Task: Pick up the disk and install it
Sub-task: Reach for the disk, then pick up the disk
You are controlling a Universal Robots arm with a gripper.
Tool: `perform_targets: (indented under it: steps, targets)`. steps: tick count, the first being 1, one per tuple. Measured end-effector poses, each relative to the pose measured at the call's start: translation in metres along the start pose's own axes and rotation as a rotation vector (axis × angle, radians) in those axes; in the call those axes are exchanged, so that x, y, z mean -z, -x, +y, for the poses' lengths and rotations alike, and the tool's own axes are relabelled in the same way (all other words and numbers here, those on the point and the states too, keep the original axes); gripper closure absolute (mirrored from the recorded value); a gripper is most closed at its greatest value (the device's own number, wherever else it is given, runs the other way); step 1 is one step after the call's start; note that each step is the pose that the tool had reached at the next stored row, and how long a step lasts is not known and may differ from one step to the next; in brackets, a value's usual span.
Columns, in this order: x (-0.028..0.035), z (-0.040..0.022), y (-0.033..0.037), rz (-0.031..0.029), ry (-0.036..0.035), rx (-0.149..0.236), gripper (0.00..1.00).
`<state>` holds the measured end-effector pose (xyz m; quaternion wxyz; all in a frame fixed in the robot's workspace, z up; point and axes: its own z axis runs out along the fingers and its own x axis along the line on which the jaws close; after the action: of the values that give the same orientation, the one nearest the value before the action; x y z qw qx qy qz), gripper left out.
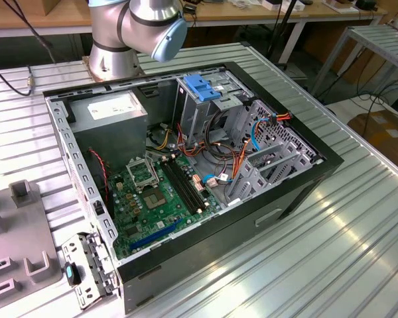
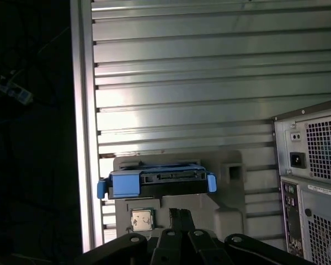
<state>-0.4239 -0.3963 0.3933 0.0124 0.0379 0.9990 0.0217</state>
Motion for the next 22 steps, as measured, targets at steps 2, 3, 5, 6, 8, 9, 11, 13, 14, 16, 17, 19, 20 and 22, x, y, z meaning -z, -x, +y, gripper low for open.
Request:
perform_targets:
  steps: [2, 3, 5, 6, 8, 9, 11, 13, 14, 16, 17, 19, 20, 22]
  targets:
    - [0.0001, -0.0002, -0.0029, 0.0000, 0.0000, 0.000, 0.89]
    - [0.0001, -0.0003, -0.0040, 0.0001, -0.0001, 0.000, 0.89]
    - [0.0002, -0.0006, -0.0090, 0.0000, 0.0000, 0.000, 0.89]
    - [0.0003, -0.0007, -0.0107, 0.0000, 0.0000, 0.000, 0.89]
    - [0.0004, -0.0008, -0.0150, 0.0000, 0.0000, 0.000, 0.89]
    - [0.0005, -0.0008, -0.0165, 0.0001, 0.0000, 0.000, 0.89]
    - [0.0005, -0.0005, -0.0213, 0.0000, 0.0000, 0.000, 0.89]
    - [0.0007, -0.0001, -0.0265, 0.0001, -0.0001, 0.000, 0.89]
    - [0.0006, -0.0001, -0.0269, 0.0000, 0.0000, 0.000, 0.89]
    - [0.0007, -0.0001, -0.0273, 0.0000, 0.0000, 0.000, 0.89]
    - [0.0007, -0.0001, -0.0278, 0.0000, 0.0000, 0.000, 0.89]
    - [0.0006, -0.0001, -0.0279, -0.0001, 0.0000, 0.000, 0.89]
    - [0.0007, -0.0001, -0.0280, 0.0001, 0.0000, 0.000, 0.89]
    - [0.0007, -0.0001, -0.0280, 0.0000, 0.0000, 0.000, 0.89]
